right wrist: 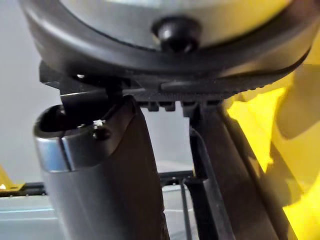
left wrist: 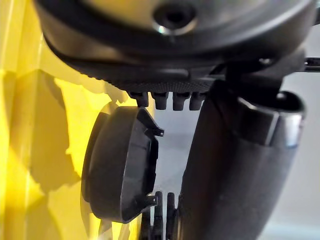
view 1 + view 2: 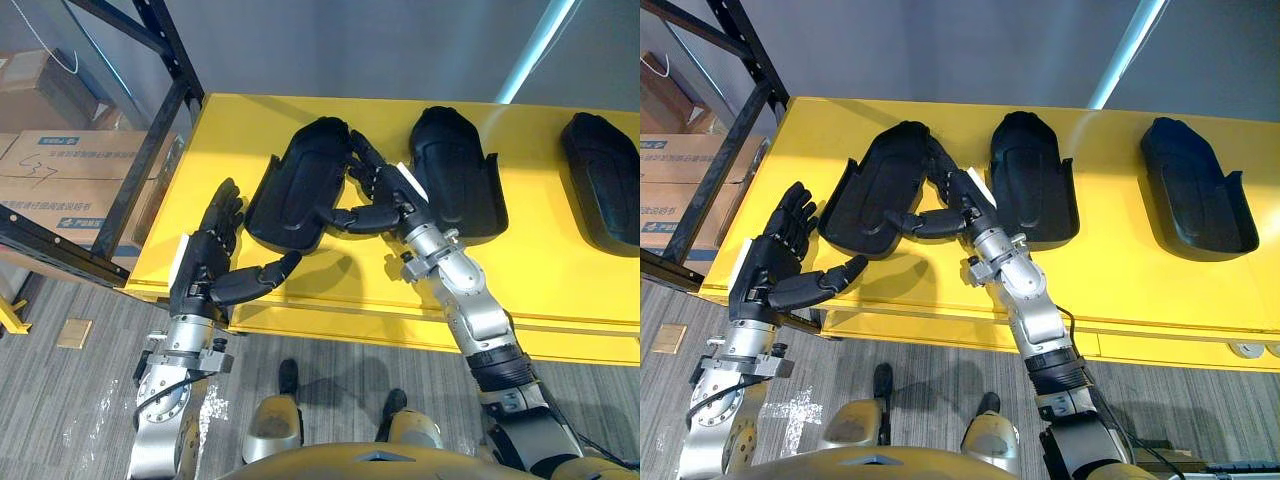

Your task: Walk over and take three plastic housings, then place them on the shelf

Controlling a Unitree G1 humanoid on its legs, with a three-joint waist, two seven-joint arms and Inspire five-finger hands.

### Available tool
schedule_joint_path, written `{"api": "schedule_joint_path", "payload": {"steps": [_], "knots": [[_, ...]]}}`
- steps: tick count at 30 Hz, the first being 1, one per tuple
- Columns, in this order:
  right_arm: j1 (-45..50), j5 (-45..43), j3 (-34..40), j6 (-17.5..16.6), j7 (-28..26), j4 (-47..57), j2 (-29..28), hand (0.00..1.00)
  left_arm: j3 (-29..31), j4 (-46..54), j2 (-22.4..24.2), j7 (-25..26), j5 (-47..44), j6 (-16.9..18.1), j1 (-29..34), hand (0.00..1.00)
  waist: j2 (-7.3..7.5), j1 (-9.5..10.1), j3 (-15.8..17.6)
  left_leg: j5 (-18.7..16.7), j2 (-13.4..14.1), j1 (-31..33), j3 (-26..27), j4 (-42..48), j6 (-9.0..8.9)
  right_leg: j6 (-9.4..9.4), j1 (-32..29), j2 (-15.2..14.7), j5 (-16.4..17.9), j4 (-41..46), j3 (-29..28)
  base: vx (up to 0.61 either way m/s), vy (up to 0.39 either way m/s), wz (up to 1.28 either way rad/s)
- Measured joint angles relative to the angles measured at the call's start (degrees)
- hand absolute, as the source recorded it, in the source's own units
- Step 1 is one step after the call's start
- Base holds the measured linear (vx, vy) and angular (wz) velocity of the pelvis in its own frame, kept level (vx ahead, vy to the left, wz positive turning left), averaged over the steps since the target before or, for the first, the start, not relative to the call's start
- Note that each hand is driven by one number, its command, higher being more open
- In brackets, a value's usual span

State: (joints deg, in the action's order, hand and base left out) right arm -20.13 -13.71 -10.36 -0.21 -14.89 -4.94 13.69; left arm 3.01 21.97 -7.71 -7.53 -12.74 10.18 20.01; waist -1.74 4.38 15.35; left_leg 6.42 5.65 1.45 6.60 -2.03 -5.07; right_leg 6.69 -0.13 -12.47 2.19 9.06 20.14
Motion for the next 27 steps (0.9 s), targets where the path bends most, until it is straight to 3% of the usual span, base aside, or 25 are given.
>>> {"api": "schedule_joint_path", "payload": {"steps": [21,27], "knots": [[-8.5,0.2,-2.6,0.0,3.1,-4.4,-0.7,1.0,-1.8,0.1,0.1,0.9,0.0,-0.4,0.0,1.0,-0.82,0.39,1.4,0.1,-0.6,0.0,-2.0,0.5,-0.01,-0.01,0.1,-1.3,2.1,3.7,1.8,-0.01,-0.01,0.05],[-8.5,0.2,-2.6,0.1,4.3,-4.3,-0.8,1.0,-2.2,0.1,0.1,2.4,3.8,-0.4,0.0,1.0,-0.82,0.23,1.4,0.1,-0.7,-0.2,-1.8,0.5,0.01,0.07,0.1,-1.4,2.1,3.7,1.5,0.0,-0.003,-0.01]]}}
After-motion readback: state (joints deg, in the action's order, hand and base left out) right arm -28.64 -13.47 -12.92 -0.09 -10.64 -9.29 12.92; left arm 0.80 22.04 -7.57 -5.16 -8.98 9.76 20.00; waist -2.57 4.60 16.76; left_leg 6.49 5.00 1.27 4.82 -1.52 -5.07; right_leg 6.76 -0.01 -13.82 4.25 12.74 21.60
